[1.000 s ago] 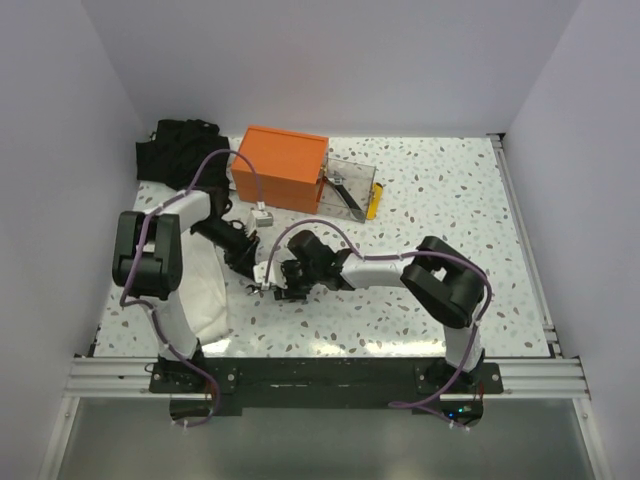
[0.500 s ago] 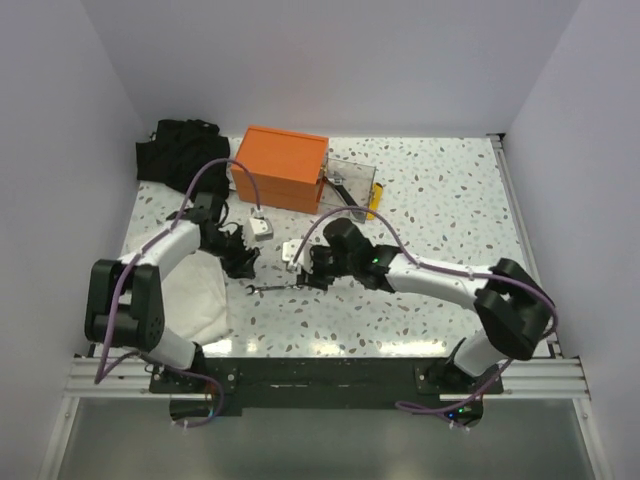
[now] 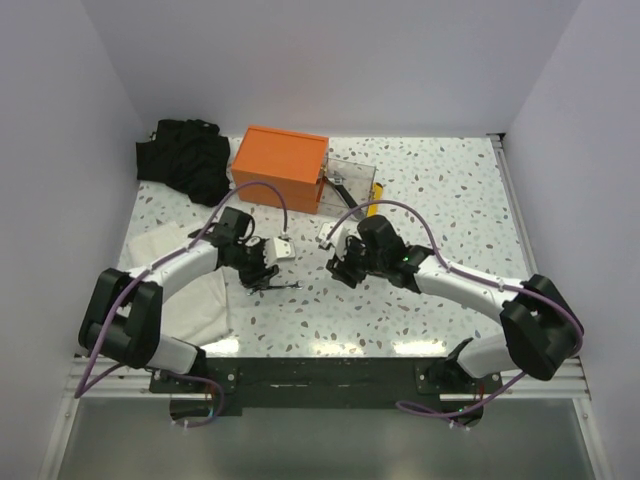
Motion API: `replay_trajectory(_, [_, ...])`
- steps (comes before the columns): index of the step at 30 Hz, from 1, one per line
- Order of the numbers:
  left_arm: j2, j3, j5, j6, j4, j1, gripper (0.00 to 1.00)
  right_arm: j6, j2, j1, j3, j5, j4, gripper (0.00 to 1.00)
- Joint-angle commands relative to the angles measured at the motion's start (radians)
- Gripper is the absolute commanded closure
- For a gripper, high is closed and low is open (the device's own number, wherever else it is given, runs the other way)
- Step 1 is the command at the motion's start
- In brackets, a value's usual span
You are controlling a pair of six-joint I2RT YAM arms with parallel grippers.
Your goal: Sort the tools into containers
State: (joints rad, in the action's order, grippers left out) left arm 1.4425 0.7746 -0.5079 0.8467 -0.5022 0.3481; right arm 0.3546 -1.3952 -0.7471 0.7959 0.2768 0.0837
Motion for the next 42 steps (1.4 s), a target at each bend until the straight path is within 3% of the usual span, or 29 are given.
replay_trajectory(1, [0.007, -0.031, 0.029, -0.023, 0.05, 0.035, 0.52, -0.035, 0.033, 0.022, 0.005, -0.019, -0.039, 0.48])
replay_trajectory(8, [0.087, -0.044, 0.111, -0.051, 0.067, 0.058, 0.54, -0.046, 0.027, 0.028, 0.006, -0.011, -0.041, 0.48])
replay_trajectory(11, [0.128, -0.049, 0.16, -0.057, 0.068, 0.065, 0.61, -0.052, 0.027, 0.031, 0.006, 0.004, -0.039, 0.48])
replay_trajectory(14, [0.141, -0.064, 0.203, -0.075, 0.082, 0.068, 0.74, -0.045, 0.028, 0.032, 0.006, 0.012, -0.035, 0.48])
replay_trajectory(15, [0.141, -0.072, 0.206, -0.077, 0.085, 0.068, 0.84, -0.039, 0.028, 0.031, 0.006, 0.013, -0.033, 0.48])
replay_trajectory(19, [0.174, -0.017, 0.111, -0.09, -0.014, 0.065, 0.99, -0.023, 0.024, 0.032, -0.003, 0.033, -0.048, 0.49])
replay_trajectory(27, [0.222, 0.196, -0.141, -0.103, -0.193, 0.043, 1.0, 0.003, 0.021, 0.032, 0.009, 0.047, -0.045, 0.49])
replay_trajectory(34, [0.233, 0.351, -0.231, -0.097, -0.312, 0.042, 1.0, -0.074, 0.062, 0.055, 0.022, -0.051, -0.022, 0.49])
replay_trajectory(39, [0.236, 0.449, -0.259, -0.133, -0.314, 0.043, 1.0, -0.18, 0.119, 0.205, 0.075, -0.18, 0.046, 0.49])
replay_trajectory(42, [0.251, 0.528, -0.265, -0.23, -0.257, 0.045, 1.0, -0.224, 0.142, 0.307, 0.115, -0.247, 0.082, 0.48])
